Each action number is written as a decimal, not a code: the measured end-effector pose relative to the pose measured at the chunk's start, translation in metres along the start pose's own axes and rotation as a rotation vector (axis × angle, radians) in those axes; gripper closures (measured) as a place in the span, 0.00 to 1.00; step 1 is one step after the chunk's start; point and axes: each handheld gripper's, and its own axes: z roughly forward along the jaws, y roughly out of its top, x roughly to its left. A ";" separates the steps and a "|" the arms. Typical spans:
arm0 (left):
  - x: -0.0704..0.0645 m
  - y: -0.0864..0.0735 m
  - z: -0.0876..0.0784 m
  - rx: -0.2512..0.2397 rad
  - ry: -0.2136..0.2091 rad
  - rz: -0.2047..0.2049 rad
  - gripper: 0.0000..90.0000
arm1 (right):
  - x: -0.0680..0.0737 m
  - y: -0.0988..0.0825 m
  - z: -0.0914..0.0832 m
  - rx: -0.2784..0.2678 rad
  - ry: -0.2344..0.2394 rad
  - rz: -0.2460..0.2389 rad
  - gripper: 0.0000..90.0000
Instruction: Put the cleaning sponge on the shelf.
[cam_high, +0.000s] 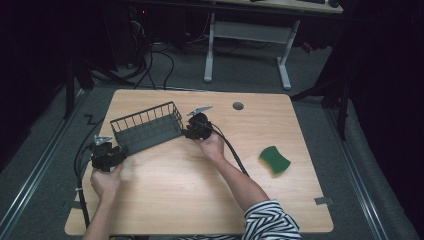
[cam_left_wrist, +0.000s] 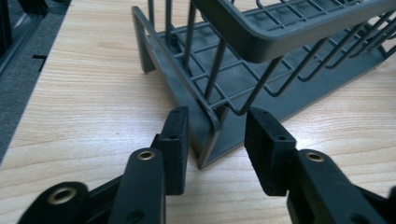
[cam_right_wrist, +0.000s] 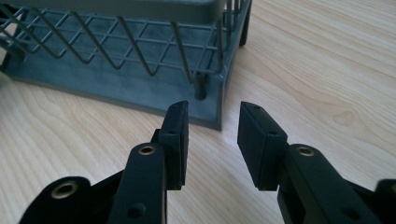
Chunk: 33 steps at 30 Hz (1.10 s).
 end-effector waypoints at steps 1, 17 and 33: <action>-0.001 0.000 0.002 0.001 -0.006 0.002 0.71 | 0.001 0.001 0.002 0.000 -0.003 0.005 0.72; 0.003 0.000 0.002 0.022 -0.060 -0.016 0.78 | 0.001 0.008 0.013 0.031 -0.040 -0.052 0.96; -0.027 -0.021 -0.016 0.052 -0.147 0.067 0.79 | 0.001 -0.037 -0.038 0.052 -0.014 -0.074 0.96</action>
